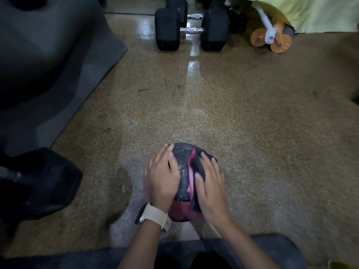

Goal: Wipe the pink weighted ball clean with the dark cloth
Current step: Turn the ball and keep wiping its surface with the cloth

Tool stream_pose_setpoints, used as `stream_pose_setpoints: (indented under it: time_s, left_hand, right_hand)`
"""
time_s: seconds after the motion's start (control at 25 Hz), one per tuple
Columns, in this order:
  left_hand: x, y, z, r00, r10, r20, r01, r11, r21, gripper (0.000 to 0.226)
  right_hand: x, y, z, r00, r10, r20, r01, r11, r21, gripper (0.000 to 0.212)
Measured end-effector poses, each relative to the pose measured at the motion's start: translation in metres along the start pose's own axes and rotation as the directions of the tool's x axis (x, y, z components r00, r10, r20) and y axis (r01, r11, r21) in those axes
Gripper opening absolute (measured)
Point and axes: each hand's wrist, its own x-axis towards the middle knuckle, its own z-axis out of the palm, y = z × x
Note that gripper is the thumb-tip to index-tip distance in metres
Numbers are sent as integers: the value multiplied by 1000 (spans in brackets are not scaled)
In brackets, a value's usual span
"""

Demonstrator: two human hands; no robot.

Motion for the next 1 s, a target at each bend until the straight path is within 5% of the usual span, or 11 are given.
stream_pose_setpoints:
  time_s: [0.16,0.36,0.48,0.56,0.64,0.76,0.92,1.0]
  left_hand:
    - [-37,1,-8,997,49,62,-57,988,142,62]
    - [24,-7,-15,954,31,299,-11,998,-68,57]
    - [22,-5,-5,973,18,229,-1,997,-76,62]
    - [17,-1,0,988,-13,155,26,996,-85,65]
    - [23,5,3,986,-115,121,127,987,-96,51]
    - [22,8,2,984,-133,115,149,979,-142,31]
    - [14,12,11,991,-101,85,106,993,-52,58]
    - [11,18,12,988,-134,71,137,990,-41,56]
  right_hand:
    - [74,4,-13,958,274,85,-279,959,49,35]
    - [4,-33,0,998,-44,54,60,936,-347,54]
    - [71,-27,-10,977,150,152,-102,954,-281,45]
    - [90,-29,-8,966,246,74,-216,935,-281,41]
    - [49,-39,5,991,132,-34,-135,924,-357,47]
    - [-5,-38,2,999,-47,-6,42,926,-376,51]
    - [88,-20,-14,958,267,109,-237,944,-229,40]
    - [86,-21,-8,965,258,38,-239,935,-262,44]
